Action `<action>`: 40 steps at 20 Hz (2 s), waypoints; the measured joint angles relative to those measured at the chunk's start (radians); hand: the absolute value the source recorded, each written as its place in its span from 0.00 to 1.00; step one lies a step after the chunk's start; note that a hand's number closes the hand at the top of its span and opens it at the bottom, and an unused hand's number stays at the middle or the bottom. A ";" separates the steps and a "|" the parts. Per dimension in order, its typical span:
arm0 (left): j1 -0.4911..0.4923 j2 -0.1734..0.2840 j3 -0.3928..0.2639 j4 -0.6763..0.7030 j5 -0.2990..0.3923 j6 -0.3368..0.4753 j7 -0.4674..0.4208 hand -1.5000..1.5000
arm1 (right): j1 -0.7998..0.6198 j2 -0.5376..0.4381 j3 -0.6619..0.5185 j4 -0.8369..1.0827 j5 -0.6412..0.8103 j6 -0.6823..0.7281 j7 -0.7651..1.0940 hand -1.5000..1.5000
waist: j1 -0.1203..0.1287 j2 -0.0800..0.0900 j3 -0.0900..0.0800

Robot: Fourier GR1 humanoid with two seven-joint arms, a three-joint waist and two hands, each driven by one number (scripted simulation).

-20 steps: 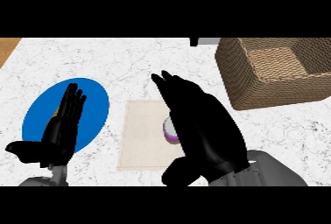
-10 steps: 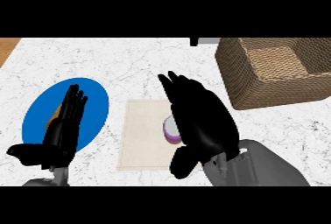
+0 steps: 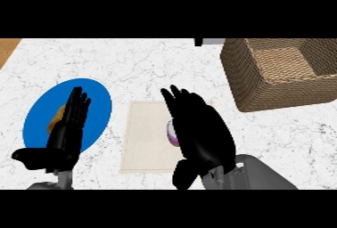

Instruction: Pick the can from the placemat and place it in the basket

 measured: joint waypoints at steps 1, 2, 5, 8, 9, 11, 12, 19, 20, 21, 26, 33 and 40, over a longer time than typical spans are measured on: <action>-0.007 -0.004 -0.001 -0.001 -0.005 0.004 0.007 0.50 | 0.013 0.014 0.014 0.005 0.025 -0.004 -0.005 0.00 | 0.001 0.000 0.000; -0.008 -0.006 0.000 0.005 -0.005 -0.003 0.000 0.50 | 0.022 0.025 0.015 0.003 0.039 -0.005 -0.008 0.00 | 0.001 0.001 0.000; -0.007 -0.002 0.008 -0.008 -0.006 -0.009 0.015 0.50 | 0.065 0.028 0.019 0.012 0.084 -0.002 -0.033 0.00 | 0.003 0.001 0.000; -0.005 -0.003 0.017 -0.010 -0.007 -0.018 0.017 0.50 | 0.084 0.042 0.018 0.039 0.137 -0.001 -0.054 0.00 | 0.005 0.002 0.000; 0.001 -0.005 0.017 -0.007 -0.008 -0.025 0.009 0.50 | 0.086 0.052 0.016 0.051 0.155 -0.002 -0.059 0.00 | 0.005 0.002 0.000; 0.001 0.001 0.027 -0.012 -0.005 -0.037 0.017 0.50 | 0.086 0.073 0.006 0.068 0.186 -0.001 -0.066 0.00 | 0.006 0.003 0.000; 0.002 0.003 0.028 -0.030 -0.005 -0.036 0.032 0.50 | 0.091 0.083 0.008 0.081 0.202 -0.003 -0.070 0.00 | 0.007 0.002 0.000; 0.008 -0.023 0.032 -0.027 -0.029 -0.041 0.029 0.50 | 0.131 0.111 0.008 0.141 0.267 -0.023 -0.103 0.00 | 0.009 0.003 0.001; 0.029 -0.022 0.032 -0.034 -0.030 -0.050 0.017 0.50 | 0.140 0.112 0.000 0.151 0.277 -0.022 -0.115 0.00 | 0.009 0.003 0.001; 0.027 -0.024 0.035 -0.041 -0.034 -0.048 0.025 0.50 | 0.139 0.115 -0.009 0.165 0.281 -0.025 -0.123 0.00 | 0.009 0.004 0.001; -0.008 -0.036 0.047 -0.032 -0.046 -0.056 0.052 0.50 | 0.161 0.115 -0.012 0.201 0.292 -0.032 -0.141 0.00 | 0.008 0.004 0.001; -0.003 -0.054 0.065 -0.035 -0.063 -0.071 0.060 0.50 | 0.168 0.121 -0.024 0.236 0.289 -0.035 -0.151 0.00 | 0.009 0.004 0.001; 0.014 -0.075 0.080 -0.029 -0.085 -0.093 0.041 0.50 | 0.187 0.122 -0.024 0.297 0.303 -0.063 -0.184 0.00 | 0.010 0.004 0.001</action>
